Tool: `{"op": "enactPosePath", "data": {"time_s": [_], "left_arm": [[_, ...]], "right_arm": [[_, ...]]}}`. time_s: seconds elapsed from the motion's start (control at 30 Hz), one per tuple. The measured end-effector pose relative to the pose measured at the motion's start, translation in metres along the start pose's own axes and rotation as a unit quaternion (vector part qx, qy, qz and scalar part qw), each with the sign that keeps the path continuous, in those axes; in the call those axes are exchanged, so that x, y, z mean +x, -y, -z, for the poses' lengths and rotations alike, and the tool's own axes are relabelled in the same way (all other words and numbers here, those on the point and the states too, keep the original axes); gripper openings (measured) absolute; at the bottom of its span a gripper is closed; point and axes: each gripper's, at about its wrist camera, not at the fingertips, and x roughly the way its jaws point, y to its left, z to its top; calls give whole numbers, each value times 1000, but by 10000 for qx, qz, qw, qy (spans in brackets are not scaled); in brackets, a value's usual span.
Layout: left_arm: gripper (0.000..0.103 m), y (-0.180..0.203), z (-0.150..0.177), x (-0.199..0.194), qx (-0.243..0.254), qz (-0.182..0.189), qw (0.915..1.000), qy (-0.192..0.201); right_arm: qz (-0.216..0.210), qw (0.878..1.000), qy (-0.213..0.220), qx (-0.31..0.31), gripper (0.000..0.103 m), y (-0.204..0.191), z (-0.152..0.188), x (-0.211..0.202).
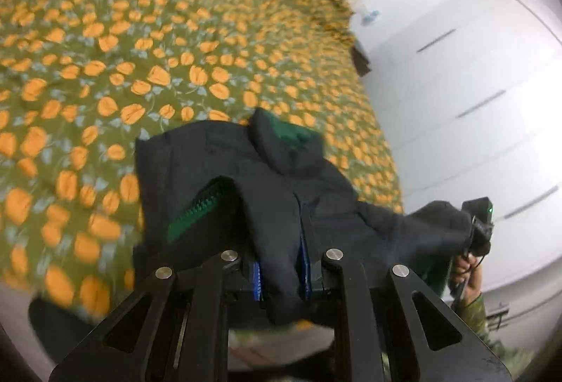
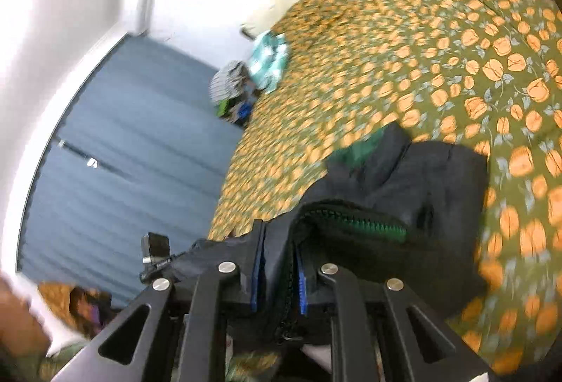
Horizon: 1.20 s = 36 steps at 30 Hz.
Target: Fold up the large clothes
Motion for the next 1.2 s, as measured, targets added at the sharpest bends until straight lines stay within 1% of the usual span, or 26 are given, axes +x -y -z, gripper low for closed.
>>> {"op": "enactPosePath", "data": {"time_s": [0.03,0.1,0.13,0.17,0.27,0.33,0.4,0.47,0.5,0.53,0.57,0.6,0.63,0.67,0.7,0.73,0.8,0.83,0.9,0.93,1.0,1.03,1.07,1.1,1.17,1.2], "left_arm": [[15,-12,-16,23,-96,-127,9999,-67],[15,-27,-32,54,-225,-334,9990,-216],[16,-31,-33,62,-234,-411,9985,-261],[17,-38,-39,79,-251,-595,9973,-342],[22,-44,-41,110,-284,-917,9936,-597],[36,-46,-43,122,-284,-931,9926,-722],[46,-49,-46,125,-414,-802,9928,-782],[53,-52,-51,123,-645,-601,9928,-808],[57,-52,-53,120,-724,-483,9930,-804],[62,-51,-55,116,-752,-384,9933,-783],[66,-48,-56,111,-748,-277,9940,-744],[76,-45,-57,105,-699,-194,9951,-673],[86,-41,-58,100,-646,-177,9960,-583],[90,-37,-58,91,-555,-169,9974,-433],[94,-34,-59,83,-489,-128,9982,-314],[94,-33,-60,77,-461,-66,9987,-230],[95,-32,-60,70,-395,-22,9991,-154],[96,-32,-59,70,-327,-83,9993,-141],[96,-31,-52,74,-41,-360,9992,-193],[96,-31,-47,80,110,-488,9984,-267],[96,-31,-32,99,495,-908,9934,-492],[95,-31,-24,109,665,-1189,9890,-583],[95,-31,-17,118,813,-1448,9841,-626],[95,-30,-11,124,948,-1622,9801,-640],[95,-25,-1,134,1216,-1949,9714,-598],[94,-21,2,135,1327,-2075,9677,-533]], "right_arm": [[90,9998,17,181,15,19,-11,17],[233,9986,4,477,15,55,-27,47],[369,9978,33,555,15,68,-32,58],[450,9966,44,691,15,85,-35,70],[588,9937,59,950,15,119,-40,93],[639,9918,87,1106,18,138,-39,105],[721,9888,130,1297,19,152,-38,112],[737,9863,133,1470,23,157,-37,115],[749,9863,140,1462,30,155,-38,115],[739,9873,143,1400,40,151,-39,113],[719,9887,140,1311,45,146,-41,111],[709,9900,140,1210,57,139,-43,109],[697,9914,138,1099,73,134,-45,109],[687,9934,154,906,82,124,-47,108],[711,9943,202,767,96,117,-49,105],[750,9952,283,566,102,108,-50,102],[914,9950,338,228,102,94,-54,101],[1073,9937,313,-19,102,86,-53,102],[1378,9881,60,-677,102,68,-48,114],[1591,9811,-177,-1085,102,57,-41,126],[2120,9594,-551,-1776,102,45,-21,147],[2401,9476,-658,-2004,102,44,-14,158],[2761,9309,-790,-2257,102,45,-4,172],[3004,9185,-898,-2410,101,47,4,178],[3321,9037,-844,-2565,68,51,14,187],[3407,9009,-697,-2597,45,50,18,182]]}}
